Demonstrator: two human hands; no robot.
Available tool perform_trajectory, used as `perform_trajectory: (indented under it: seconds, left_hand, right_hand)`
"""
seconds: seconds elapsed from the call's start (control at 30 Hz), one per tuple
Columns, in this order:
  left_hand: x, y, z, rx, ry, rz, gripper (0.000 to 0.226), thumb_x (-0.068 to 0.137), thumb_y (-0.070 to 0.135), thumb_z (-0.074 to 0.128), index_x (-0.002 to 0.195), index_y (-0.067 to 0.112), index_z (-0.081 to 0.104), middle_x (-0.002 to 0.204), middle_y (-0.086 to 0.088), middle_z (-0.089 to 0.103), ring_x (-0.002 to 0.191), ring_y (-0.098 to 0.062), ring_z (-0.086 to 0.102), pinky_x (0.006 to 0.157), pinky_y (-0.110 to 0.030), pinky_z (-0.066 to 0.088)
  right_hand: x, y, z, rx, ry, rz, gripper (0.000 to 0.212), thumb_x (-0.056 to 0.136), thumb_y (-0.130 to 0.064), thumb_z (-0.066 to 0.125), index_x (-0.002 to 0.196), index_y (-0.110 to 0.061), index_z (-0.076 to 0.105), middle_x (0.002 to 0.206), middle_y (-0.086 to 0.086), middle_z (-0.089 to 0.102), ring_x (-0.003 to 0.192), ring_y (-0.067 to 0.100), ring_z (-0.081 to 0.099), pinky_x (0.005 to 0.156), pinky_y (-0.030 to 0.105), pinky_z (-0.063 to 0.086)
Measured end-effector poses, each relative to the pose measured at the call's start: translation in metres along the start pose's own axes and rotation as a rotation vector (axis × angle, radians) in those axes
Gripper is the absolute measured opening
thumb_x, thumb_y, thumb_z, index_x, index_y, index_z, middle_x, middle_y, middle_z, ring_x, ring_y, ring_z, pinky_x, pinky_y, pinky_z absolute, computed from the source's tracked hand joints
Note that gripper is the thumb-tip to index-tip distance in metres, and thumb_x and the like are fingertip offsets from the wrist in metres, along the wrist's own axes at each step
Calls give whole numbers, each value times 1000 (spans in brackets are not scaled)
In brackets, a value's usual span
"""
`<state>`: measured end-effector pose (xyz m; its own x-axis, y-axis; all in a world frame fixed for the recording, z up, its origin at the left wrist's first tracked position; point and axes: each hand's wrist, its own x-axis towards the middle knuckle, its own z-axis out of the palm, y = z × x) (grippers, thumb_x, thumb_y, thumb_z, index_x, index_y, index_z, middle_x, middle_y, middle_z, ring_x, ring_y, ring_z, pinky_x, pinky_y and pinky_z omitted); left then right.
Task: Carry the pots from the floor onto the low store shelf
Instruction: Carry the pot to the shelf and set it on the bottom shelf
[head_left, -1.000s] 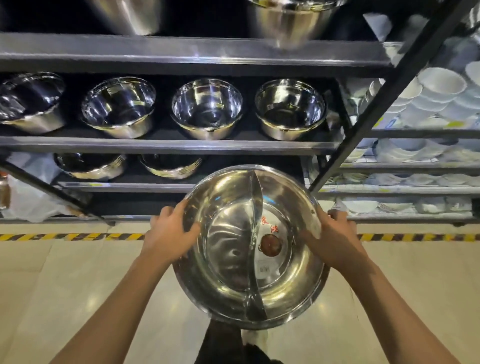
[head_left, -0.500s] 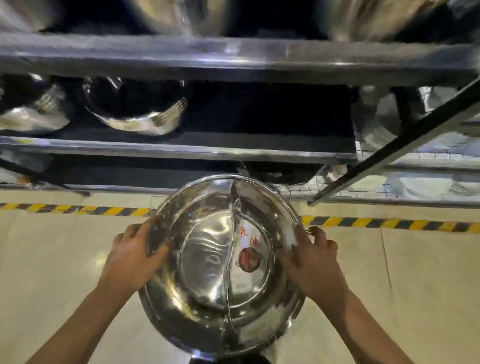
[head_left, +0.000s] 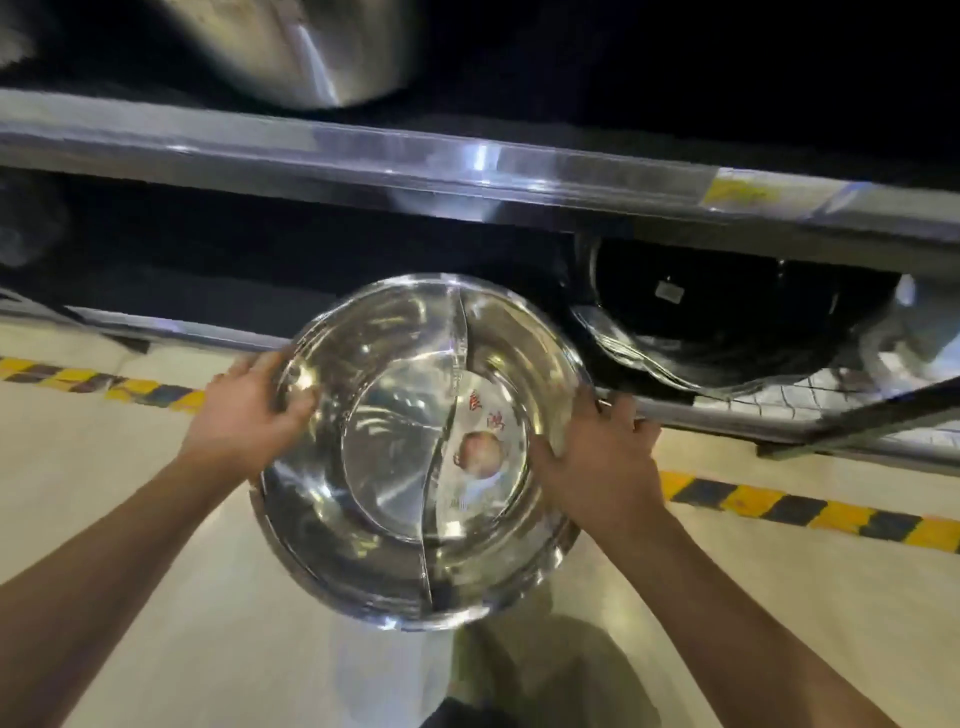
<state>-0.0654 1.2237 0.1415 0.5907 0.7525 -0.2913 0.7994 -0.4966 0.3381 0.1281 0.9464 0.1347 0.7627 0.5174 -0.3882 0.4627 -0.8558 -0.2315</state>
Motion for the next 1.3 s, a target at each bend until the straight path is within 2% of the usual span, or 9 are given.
perform_trajectory:
  seconds: [0.3,0.47,0.57,0.67,0.77,0.9,0.97,1.13,1.3]
  left_hand:
    - [137,-23,43,137,238,36,76,83,66,47,151,34,38,140,-17,50,123,-50,46,98,-59,41]
    - [159,-4,17,196,180,28,78,82,73,44,147,31,45,144,-17,44,134,-46,36,106,-60,35]
    - [112,-8,14,155,173,-57,73,79,80,41,139,38,48,131,-16,52,126,-44,44,101,-54,37]
    - [30,-24,31,-195,55,8,78,65,94,36,130,52,46,112,6,55,110,-2,54,93,-41,42]
    - [-3,-33,55,-305,-19,101,79,64,96,40,133,57,35,124,20,46,101,24,44,92,-36,42]
    - [-1,-36,68,-307,107,185,79,62,93,50,126,49,43,121,27,41,100,7,53,85,-33,47]
    - [-1,-35,72,-283,147,207,87,61,91,58,133,44,41,127,26,37,106,4,50,86,-30,43]
    - [18,-24,77,-233,209,160,77,67,82,55,127,34,48,124,13,44,111,-6,51,85,-35,46]
    - [62,-19,85,-177,206,133,73,74,77,58,128,29,44,124,3,41,100,-14,54,80,-37,47]
  right_hand:
    - [109,-38,43,-199,301,-61,82,89,-59,49,150,-8,28,131,23,39,112,45,42,80,46,48]
    - [149,-49,35,-237,224,1,76,89,-62,50,141,-8,37,133,22,39,120,49,37,80,47,38]
    - [156,-55,27,-213,128,51,71,89,-61,48,137,-8,42,134,22,41,121,48,36,77,46,33]
    - [158,-59,20,-195,76,62,73,90,-62,45,140,-9,40,136,23,40,123,49,37,77,47,34]
    - [147,-61,8,-219,60,-14,69,91,-65,41,139,-15,45,134,22,44,121,47,42,84,49,40]
    - [89,-43,8,-249,270,-175,73,82,-81,25,131,-30,43,113,13,53,102,38,53,67,40,41]
    - [49,-35,24,-210,282,-314,85,79,-86,20,133,-25,45,95,11,57,83,34,58,64,39,50]
    - [64,-41,55,-111,186,-335,91,73,-89,31,140,-28,38,111,3,35,109,23,39,79,32,45]
    - [120,-50,60,-110,299,-384,78,83,-77,43,140,-23,43,127,15,44,114,33,40,76,39,45]
